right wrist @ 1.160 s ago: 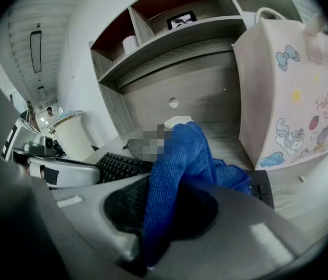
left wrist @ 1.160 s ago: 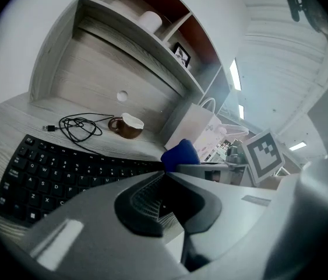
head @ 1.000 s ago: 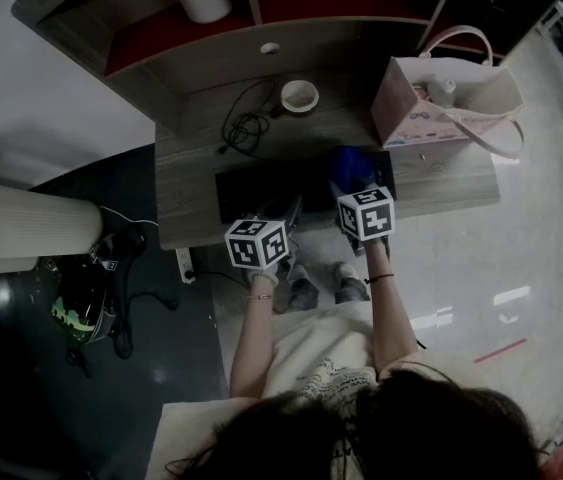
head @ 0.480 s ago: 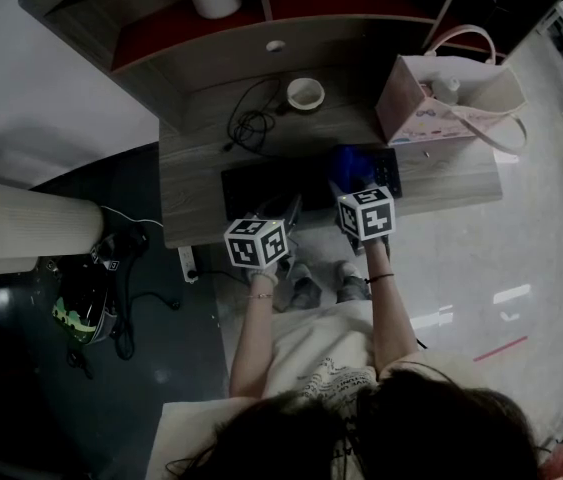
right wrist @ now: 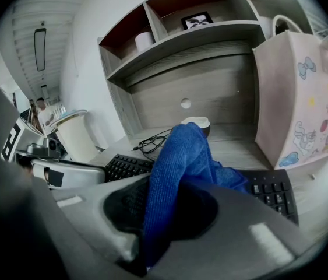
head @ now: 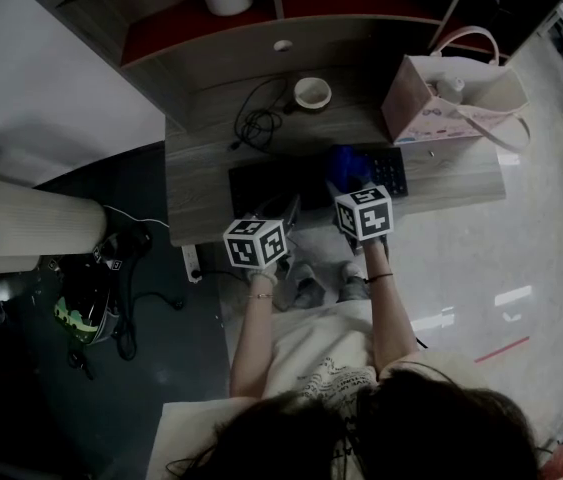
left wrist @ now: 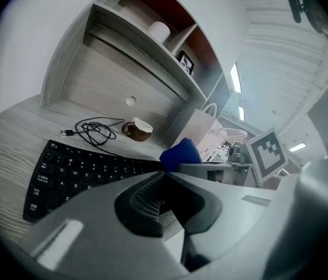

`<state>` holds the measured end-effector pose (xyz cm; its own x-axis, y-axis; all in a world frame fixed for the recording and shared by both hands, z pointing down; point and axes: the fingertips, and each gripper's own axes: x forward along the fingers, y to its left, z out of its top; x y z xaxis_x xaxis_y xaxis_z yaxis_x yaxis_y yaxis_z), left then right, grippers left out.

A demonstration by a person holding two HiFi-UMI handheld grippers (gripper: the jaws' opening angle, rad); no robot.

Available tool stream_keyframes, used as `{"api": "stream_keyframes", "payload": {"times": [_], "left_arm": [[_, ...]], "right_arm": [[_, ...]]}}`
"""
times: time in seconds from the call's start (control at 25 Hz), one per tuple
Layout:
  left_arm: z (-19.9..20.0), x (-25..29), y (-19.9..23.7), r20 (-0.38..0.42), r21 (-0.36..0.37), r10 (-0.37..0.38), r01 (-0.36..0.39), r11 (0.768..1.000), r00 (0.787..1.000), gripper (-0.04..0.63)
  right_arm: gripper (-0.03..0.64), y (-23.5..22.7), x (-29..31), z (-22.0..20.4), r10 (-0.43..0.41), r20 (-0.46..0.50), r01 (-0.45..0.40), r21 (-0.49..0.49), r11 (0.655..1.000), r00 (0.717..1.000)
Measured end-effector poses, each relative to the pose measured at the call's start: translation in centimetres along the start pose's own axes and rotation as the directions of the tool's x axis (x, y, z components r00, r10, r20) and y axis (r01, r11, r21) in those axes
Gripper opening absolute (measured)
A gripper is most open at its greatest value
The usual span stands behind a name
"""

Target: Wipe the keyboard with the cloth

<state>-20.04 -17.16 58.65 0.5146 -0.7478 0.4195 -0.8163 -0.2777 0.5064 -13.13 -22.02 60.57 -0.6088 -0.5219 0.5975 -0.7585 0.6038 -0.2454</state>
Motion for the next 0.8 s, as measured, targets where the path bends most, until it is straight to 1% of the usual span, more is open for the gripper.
{"api": "stream_keyframes", "payload": {"times": [0.48,0.8], "left_arm": [[-0.1,-2.1,1.9,0.015,-0.007,0.025,-0.024,1.0,1.0,0.005],[0.0,-3.6,3.6,0.028,-0.02,0.055,-0.054,0.998,0.998,0.005]], "right_arm": [[0.06,3.1,1.3,0.1,0.034,-0.001,-0.034,-0.024,0.999,0.999],[0.059,5.8,2.6,0.4,0.079,-0.01,-0.079,-0.055,0.995,0.997]]}}
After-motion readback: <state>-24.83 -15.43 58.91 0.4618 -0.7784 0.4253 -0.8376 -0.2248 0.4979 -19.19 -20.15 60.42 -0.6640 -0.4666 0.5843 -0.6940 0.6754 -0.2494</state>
